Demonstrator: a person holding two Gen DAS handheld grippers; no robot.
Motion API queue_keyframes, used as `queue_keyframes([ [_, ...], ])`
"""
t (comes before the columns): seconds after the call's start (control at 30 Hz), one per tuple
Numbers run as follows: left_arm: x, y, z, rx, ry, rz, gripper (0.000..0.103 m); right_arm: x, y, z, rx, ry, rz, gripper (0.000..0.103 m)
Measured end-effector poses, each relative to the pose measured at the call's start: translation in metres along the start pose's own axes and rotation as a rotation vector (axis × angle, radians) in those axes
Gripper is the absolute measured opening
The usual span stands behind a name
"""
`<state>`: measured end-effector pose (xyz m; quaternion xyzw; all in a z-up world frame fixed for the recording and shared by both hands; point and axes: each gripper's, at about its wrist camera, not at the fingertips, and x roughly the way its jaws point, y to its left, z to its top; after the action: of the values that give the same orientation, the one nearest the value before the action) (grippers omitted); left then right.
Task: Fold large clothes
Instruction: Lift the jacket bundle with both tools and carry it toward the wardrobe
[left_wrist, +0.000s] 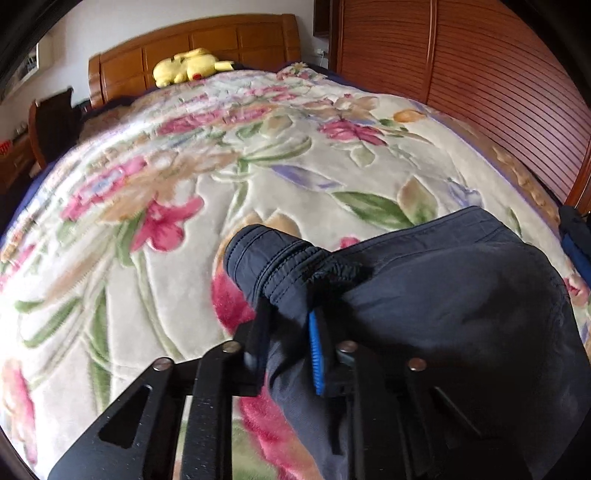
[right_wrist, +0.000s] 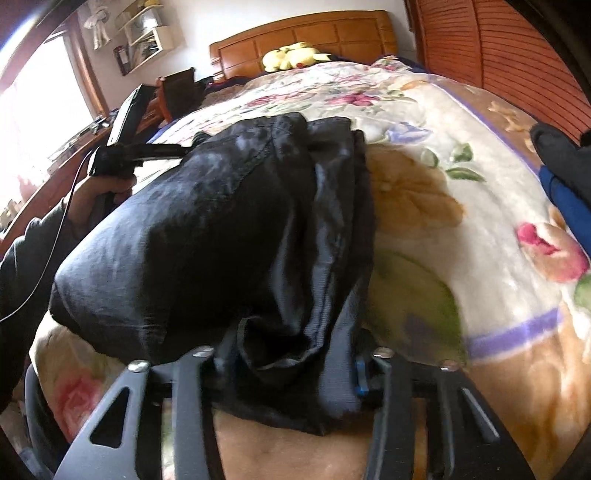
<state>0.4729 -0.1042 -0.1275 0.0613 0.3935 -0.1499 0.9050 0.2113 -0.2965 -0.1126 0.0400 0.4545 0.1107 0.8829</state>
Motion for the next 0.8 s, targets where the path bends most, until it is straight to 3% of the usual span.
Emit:
queue_keyframes([
  [0.1, -0.017, -0.003, 0.005, 0.014, -0.03, 0.027, 0.012, -0.005, 0.004, 0.001, -0.025, -0.017, 0.013, 0.018],
  [0.2, -0.041, -0.01, 0.011, 0.028, -0.069, 0.044, 0.01, -0.017, 0.004, 0.001, -0.016, -0.058, 0.03, 0.014],
  [0.4, -0.089, -0.032, 0.022, 0.083, -0.145, 0.06, 0.009, -0.046, -0.004, 0.0, 0.021, -0.161, 0.064, 0.013],
  [0.8, -0.149, -0.064, 0.017, 0.13, -0.22, 0.078, 0.008, -0.076, -0.009, -0.021, 0.013, -0.286, 0.016, 0.011],
])
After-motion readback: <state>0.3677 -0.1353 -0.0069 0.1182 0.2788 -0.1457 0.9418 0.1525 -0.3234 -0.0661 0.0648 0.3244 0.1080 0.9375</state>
